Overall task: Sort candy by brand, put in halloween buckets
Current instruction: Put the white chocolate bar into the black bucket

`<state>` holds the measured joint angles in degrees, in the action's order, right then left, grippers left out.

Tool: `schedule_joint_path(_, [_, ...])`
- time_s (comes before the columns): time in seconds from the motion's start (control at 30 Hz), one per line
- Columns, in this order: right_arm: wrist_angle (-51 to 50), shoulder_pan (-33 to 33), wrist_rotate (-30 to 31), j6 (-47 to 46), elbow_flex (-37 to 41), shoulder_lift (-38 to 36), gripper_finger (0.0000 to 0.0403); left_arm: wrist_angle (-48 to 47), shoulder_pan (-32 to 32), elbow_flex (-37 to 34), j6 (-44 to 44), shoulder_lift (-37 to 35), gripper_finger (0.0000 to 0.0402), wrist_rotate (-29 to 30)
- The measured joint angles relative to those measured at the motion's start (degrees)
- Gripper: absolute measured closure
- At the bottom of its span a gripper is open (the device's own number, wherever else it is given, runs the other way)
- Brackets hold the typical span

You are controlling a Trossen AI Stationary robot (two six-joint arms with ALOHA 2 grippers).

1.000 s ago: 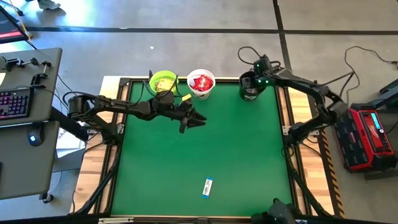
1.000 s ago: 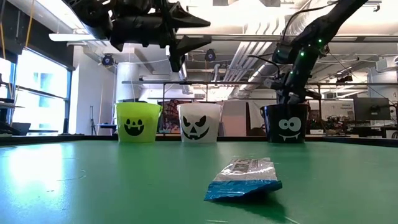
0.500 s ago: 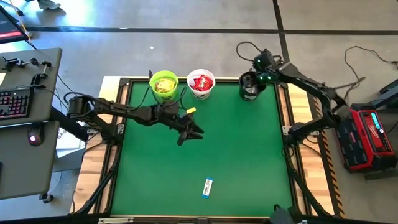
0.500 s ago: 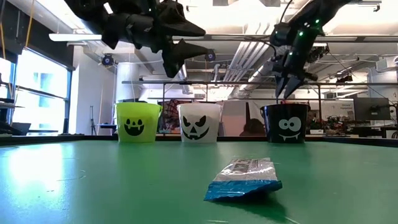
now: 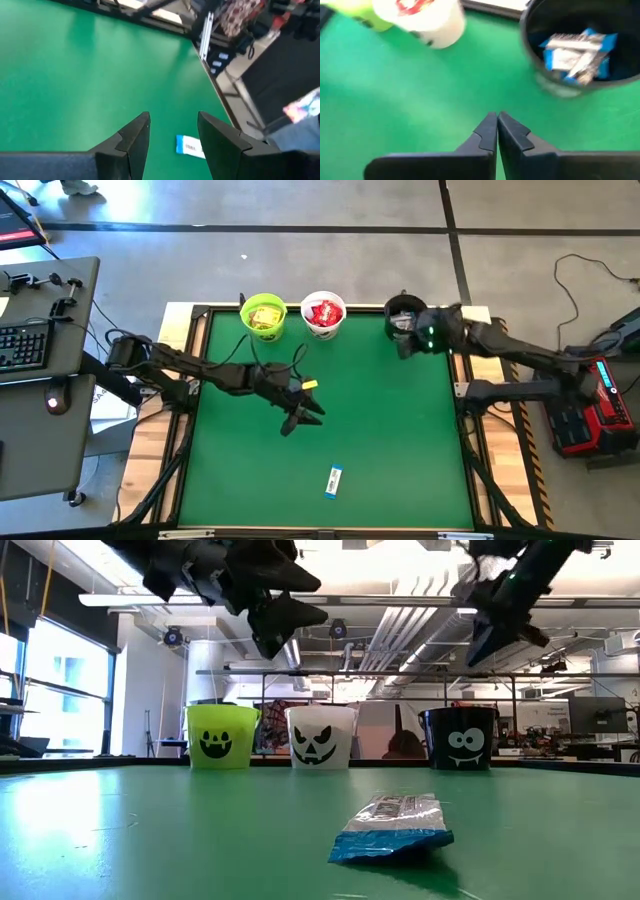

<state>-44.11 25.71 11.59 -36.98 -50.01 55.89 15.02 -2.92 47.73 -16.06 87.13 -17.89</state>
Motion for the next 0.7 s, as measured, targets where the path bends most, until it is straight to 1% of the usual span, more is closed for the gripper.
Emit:
schedule_joint_path(0.07, [0.3, -5.2, 2.3, -3.9, 1.6, -1.9, 0.0398, -4.5, -1.1, 2.0, 1.5, 0.0, 0.0243, 0.9])
schedule_joint_path(0.17, [2.8, -12.9, 5.6, -7.7, 4.1, -3.3, 0.0402, -12.2, -2.6, 5.2, 4.3, 0.0, 0.0243, 4.3])
schedule_joint_path(0.27, [7.9, -19.9, 8.2, -9.3, 7.2, -3.1, 0.0402, -18.1, -3.9, 8.3, 5.8, 0.0, 0.0243, 6.3])
schedule_joint_path(0.37, [14.5, -25.9, 10.1, -10.8, 10.7, -3.0, 0.0402, -22.3, -5.2, 10.4, 5.3, 0.3, 0.0243, 7.9])
schedule_joint_path(0.47, [18.8, -31.1, 12.5, -12.7, 13.2, -3.0, 0.0402, -24.5, -6.9, 11.8, 2.7, 0.7, 0.0243, 11.5])
schedule_joint_path(0.6, [19.1, -36.4, 15.2, -14.2, 14.1, -2.9, 0.0402, -24.8, -9.1, 11.8, -4.5, 0.7, 0.0242, 15.2])
schedule_joint_path(0.7, [19.1, -39.5, 16.1, -14.6, 14.2, -2.9, 0.0403, -25.3, -11.1, 11.8, -11.2, 0.7, 0.0237, 18.3])
